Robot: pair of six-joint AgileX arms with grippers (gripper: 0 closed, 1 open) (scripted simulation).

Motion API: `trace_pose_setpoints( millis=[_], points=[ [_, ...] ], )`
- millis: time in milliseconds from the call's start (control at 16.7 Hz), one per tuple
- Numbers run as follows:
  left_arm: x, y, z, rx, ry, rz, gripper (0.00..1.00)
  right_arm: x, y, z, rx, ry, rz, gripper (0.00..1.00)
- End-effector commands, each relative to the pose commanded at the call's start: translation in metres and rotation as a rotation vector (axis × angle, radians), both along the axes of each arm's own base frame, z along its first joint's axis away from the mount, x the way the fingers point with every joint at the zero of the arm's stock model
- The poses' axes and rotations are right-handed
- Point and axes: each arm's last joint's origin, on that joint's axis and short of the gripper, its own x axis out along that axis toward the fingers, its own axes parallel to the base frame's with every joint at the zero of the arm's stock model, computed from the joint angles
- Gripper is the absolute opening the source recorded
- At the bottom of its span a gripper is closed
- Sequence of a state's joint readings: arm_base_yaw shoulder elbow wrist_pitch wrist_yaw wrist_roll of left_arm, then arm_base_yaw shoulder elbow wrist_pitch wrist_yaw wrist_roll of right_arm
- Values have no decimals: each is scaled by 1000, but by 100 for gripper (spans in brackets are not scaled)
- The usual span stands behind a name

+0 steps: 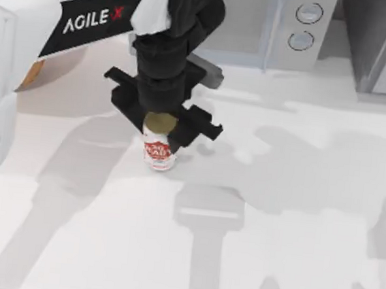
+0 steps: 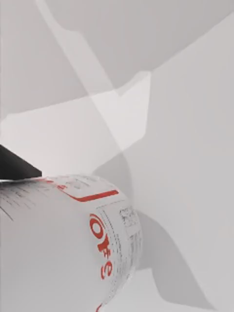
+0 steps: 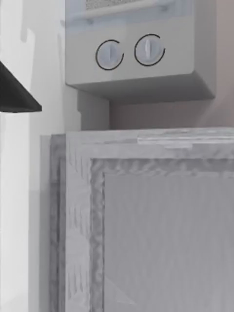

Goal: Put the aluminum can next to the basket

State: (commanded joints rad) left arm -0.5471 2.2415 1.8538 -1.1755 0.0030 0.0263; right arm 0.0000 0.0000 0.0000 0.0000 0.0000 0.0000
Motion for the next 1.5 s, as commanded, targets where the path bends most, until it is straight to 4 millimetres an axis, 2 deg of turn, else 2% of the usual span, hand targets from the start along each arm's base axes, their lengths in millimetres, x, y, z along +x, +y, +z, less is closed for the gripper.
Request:
trace_pose_setpoints(
  millis=[120, 300, 420, 540, 1320, 1500],
  points=[
    [0, 42, 2, 4, 7, 136, 0, 0, 0, 0, 0, 0, 0, 100],
    [-11, 103, 3, 8, 16, 343, 0, 0, 0, 0, 0, 0, 0, 100],
    [-20, 134, 4, 7, 15, 456, 0, 0, 0, 0, 0, 0, 0, 100],
    [-26, 152, 6, 3, 9, 528, 0, 0, 0, 0, 0, 0, 0, 100],
    [-28, 156, -2, 2, 7, 543, 0, 0, 0, 0, 0, 0, 0, 100],
    [-28, 156, -2, 2, 7, 543, 23, 0, 0, 0, 0, 0, 0, 100]
  ],
)
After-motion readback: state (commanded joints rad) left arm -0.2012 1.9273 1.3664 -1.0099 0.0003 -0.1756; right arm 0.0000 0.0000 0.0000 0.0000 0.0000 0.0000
